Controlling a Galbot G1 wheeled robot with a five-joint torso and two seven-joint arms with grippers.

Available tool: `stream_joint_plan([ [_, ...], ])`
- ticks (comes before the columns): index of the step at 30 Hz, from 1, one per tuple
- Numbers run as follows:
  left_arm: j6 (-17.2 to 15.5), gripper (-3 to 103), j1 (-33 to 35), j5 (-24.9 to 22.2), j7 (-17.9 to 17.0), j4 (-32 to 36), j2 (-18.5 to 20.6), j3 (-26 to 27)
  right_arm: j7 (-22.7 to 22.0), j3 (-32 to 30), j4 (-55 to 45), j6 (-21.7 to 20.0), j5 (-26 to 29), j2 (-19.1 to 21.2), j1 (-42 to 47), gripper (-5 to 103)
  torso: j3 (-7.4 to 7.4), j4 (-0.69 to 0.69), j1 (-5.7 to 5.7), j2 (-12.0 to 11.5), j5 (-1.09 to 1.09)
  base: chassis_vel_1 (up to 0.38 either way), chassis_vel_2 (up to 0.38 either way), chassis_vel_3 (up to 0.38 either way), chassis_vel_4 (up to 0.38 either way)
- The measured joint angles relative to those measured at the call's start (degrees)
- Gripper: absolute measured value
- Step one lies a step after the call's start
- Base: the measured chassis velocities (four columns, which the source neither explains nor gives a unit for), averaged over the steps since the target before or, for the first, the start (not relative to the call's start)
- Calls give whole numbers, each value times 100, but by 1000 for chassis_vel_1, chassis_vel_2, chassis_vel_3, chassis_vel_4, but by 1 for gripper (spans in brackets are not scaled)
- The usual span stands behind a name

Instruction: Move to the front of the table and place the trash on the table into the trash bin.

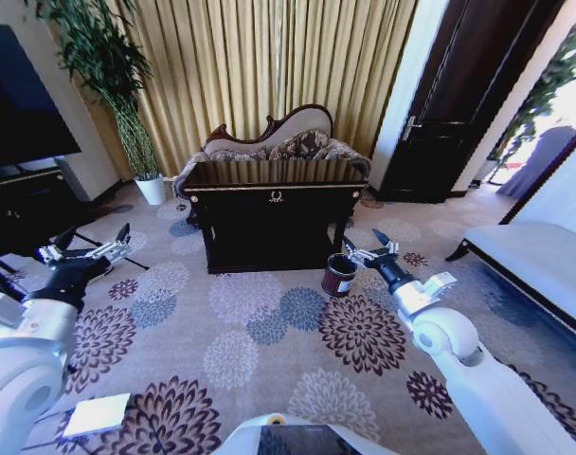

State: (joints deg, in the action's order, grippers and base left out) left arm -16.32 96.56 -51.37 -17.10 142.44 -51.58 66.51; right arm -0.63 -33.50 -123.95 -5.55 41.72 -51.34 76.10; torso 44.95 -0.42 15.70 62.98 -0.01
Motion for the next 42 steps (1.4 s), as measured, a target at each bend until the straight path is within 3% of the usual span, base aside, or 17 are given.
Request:
stream_joint_plan([
  [21, 1, 100, 9, 14, 12, -5, 7, 19, -1, -31, 12, 14, 29, 18, -16, 100, 0, 0, 0, 0, 0, 0, 0, 0, 0],
  [33, 192, 100, 101, 156, -5, 7, -106, 52, -2, -40, -45, 15, 9, 27, 41, 100, 0, 0, 0, 0, 0, 0, 0, 0, 0],
  [40, 116, 100, 205, 108, 189, 6, -140, 317, -28, -186, -233, -442, -236, 86, 191, 100, 0, 0, -1, 0, 0, 0, 0, 0, 0],
  [42, -80, 100, 230, 96, 230, 5, -140, 414, -154, -230, -326, -723, -295, 102, 217, 100, 0, 0, -1, 0, 0, 0, 0, 0, 0],
])
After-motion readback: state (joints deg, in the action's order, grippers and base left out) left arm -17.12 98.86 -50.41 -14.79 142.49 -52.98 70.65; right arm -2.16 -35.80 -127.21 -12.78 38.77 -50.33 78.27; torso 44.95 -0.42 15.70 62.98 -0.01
